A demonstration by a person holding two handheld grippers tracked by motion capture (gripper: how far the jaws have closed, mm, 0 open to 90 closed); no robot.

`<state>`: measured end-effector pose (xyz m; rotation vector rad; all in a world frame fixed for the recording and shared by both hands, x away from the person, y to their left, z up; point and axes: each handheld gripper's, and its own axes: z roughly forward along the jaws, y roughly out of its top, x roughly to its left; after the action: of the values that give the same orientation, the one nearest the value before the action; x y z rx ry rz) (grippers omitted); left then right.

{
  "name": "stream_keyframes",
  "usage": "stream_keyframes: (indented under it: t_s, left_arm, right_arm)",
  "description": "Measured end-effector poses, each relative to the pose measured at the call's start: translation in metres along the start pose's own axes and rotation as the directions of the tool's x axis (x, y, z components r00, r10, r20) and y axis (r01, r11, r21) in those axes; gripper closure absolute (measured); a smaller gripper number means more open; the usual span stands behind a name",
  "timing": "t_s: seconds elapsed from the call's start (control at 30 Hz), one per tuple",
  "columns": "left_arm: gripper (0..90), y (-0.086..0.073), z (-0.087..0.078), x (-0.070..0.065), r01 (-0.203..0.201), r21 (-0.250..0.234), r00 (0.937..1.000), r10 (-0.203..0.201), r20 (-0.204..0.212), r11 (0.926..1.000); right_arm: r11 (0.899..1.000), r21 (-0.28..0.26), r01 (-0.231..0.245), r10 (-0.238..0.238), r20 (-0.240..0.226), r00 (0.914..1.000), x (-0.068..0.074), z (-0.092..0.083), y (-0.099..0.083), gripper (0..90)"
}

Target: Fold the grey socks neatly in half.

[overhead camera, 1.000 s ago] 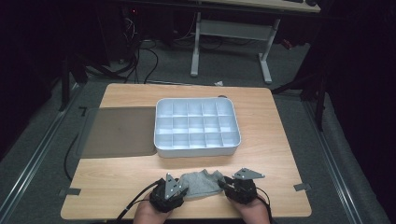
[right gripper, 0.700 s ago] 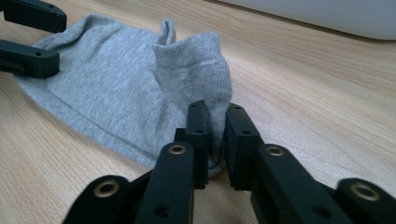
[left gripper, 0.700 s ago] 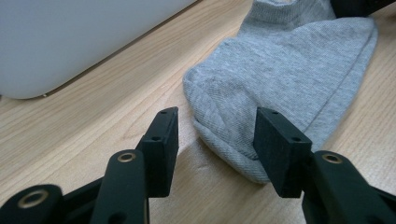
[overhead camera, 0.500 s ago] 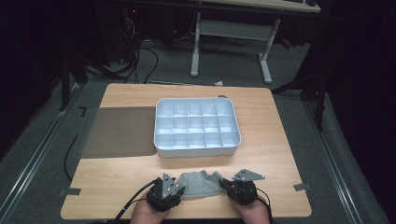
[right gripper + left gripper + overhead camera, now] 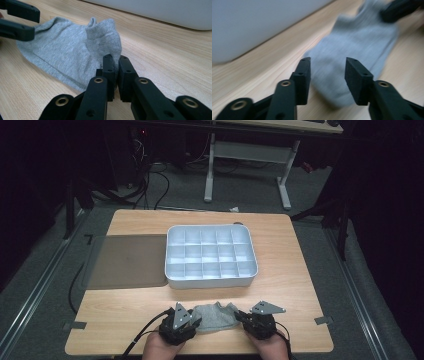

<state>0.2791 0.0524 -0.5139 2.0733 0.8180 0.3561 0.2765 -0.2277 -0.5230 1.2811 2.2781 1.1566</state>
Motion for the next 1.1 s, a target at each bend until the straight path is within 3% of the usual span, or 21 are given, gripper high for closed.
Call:
stream_keyframes:
  t_s: [0.07, 0.1, 0.23, 0.27, 0.3, 0.33, 0.4, 0.47, 0.53, 0.6, 0.7, 0.9, 1.03, 1.1]
  left_arm:
    - [63.4, 0.01, 0.004, -0.006, 0.013, -0.021, 0.9988, -0.012, 0.048, 0.9997]
    - [70.4, 0.022, 0.013, -0.016, 0.004, -0.035, 0.9971, -0.001, 0.076, 0.9994]
    - [78.1, 0.035, 0.032, -0.03, -0.019, -0.033, 0.9966, 0.021, 0.08, 0.9993]
    - [80.1, 0.039, 0.043, -0.034, -0.013, -0.011, 0.9963, 0.014, 0.085, 0.9999]
    - [81.1, 0.039, 0.043, -0.034, -0.013, -0.011, 0.9963, 0.014, 0.085, 0.9999]
    - [82.5, 0.038, 0.056, -0.035, -0.008, 0.024, 0.9967, 0.006, 0.081, 0.9997]
    - [83.8, 0.037, 0.059, -0.035, -0.008, 0.037, 0.9969, 0.005, 0.079, 0.9993]
    - [84.7, 0.029, 0.065, -0.038, -0.057, 0.082, 0.9971, 0.053, 0.055, 0.995]
    - [85.2, 0.026, 0.064, -0.039, -0.065, 0.07, 0.9972, 0.062, 0.042, 0.9954]
    - [86.2, 0.023, 0.061, -0.043, -0.104, 0.066, 0.9946, 0.103, 0.012, 0.9924]
    - [86.6, 0.022, 0.061, -0.044, -0.117, 0.063, 0.9931, 0.117, 0.0, 0.9912]
    - [86.4, 0.019, 0.058, -0.042, -0.093, 0.056, 0.9956, 0.093, 0.007, 0.9941]
    - [77.1, 0.022, 0.055, -0.036, -0.054, 0.065, 0.9983, 0.052, 0.028, 0.9964]
    - [76.2, 0.022, 0.049, -0.033, -0.039, 0.043, 0.9989, 0.038, 0.026, 0.9983]
  right_arm:
    - [1.0, 0.0, 0.002, -0.002, 0.001, 1.0, 0.0, 0.0, 0.0, 86.7]
    - [1.0, 0.001, 0.006, -0.006, 0.0, 1.0, 0.0, 0.0, 0.0, 86.7]
    - [1.0, -0.002, 0.004, -0.004, -0.001, 1.0, 0.001, -0.001, -0.001, 86.7]
    - [1.0, -0.003, 0.003, -0.003, -0.004, 1.0, 0.001, -0.001, -0.001, 86.7]
    - [1.0, -0.003, 0.003, -0.003, -0.004, 1.0, 0.001, -0.001, -0.001, 86.7]
    - [1.0, -0.004, 0.003, -0.003, -0.005, 1.0, 0.0, -0.001, -0.001, 86.7]
    - [1.0, -0.005, 0.003, -0.003, -0.006, 1.0, 0.0, -0.001, -0.001, 86.7]
    - [1.0, -0.009, -0.007, 0.007, -0.001, 1.0, -0.001, -0.002, -0.001, 86.8]
    - [1.0, -0.014, -0.012, 0.012, -0.009, 0.9999, -0.003, -0.003, -0.001, 86.9]
    - [0.999, -0.028, -0.034, 0.033, -0.035, 0.9989, -0.006, -0.005, 0.0, 87.0]
    - [0.999, -0.032, -0.044, 0.043, -0.045, 0.9981, -0.006, -0.007, 0.001, 87.2]
    - [0.998, -0.039, -0.057, 0.054, -0.063, 0.9965, -0.006, -0.008, 0.002, 87.2]
    - [0.999, -0.031, -0.042, 0.04, -0.059, 0.9974, -0.005, -0.005, 0.002, 87.0]
    - [0.999, -0.03, -0.041, 0.039, -0.053, 0.9978, -0.005, -0.004, 0.002, 87.0]
